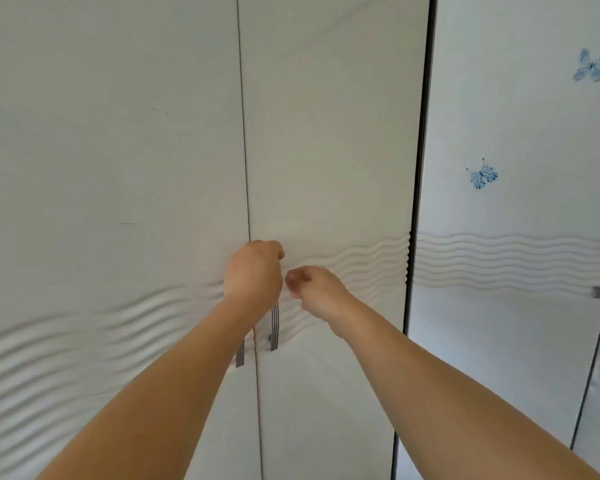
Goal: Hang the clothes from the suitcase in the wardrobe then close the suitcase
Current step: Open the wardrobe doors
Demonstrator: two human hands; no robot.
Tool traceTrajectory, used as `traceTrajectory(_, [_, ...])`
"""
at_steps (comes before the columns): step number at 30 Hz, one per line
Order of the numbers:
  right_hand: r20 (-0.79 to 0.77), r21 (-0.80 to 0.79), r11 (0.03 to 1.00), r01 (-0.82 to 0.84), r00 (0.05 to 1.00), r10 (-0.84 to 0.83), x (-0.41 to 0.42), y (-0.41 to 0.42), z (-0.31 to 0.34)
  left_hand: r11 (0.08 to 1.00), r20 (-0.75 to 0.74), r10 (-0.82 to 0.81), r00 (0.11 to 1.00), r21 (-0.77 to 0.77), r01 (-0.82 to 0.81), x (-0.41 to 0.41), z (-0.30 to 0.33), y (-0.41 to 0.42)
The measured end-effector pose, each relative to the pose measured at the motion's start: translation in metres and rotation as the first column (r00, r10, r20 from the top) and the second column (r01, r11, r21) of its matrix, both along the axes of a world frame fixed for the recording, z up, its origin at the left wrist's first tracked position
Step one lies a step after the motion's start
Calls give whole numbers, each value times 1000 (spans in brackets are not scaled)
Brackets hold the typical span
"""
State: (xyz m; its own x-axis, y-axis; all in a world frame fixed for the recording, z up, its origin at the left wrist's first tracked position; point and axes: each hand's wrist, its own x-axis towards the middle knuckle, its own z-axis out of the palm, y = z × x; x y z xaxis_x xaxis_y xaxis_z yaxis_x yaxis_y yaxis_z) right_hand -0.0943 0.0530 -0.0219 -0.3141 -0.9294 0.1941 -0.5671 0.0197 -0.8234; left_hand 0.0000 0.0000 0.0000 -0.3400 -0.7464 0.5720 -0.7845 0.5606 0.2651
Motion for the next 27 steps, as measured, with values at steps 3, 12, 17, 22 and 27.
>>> traceTrajectory(3, [57,-9,1000,19,998,-18,10,-14,-5,1000,-23,-18,1000,10,19,-2,-4,-10])
traceTrajectory(12, [24,-32,999,-30,999,31,11,-9,-22,998,-130,0,992,-65,-9,-9,-2,1])
traceTrajectory(17, [33,-43,999,4,999,-3,-6,18,-27,782,-185,-84,979,-621,-50,-20,-11,27])
traceTrajectory(22, [89,-91,995,45,995,-37,-28,67,-22,815,-495,-233,837,-569,-109,-40,-4,61])
traceTrajectory(27, [83,-150,984,98,993,-86,-65,134,-19,913,-545,-384,745,-344,219,-78,2,120])
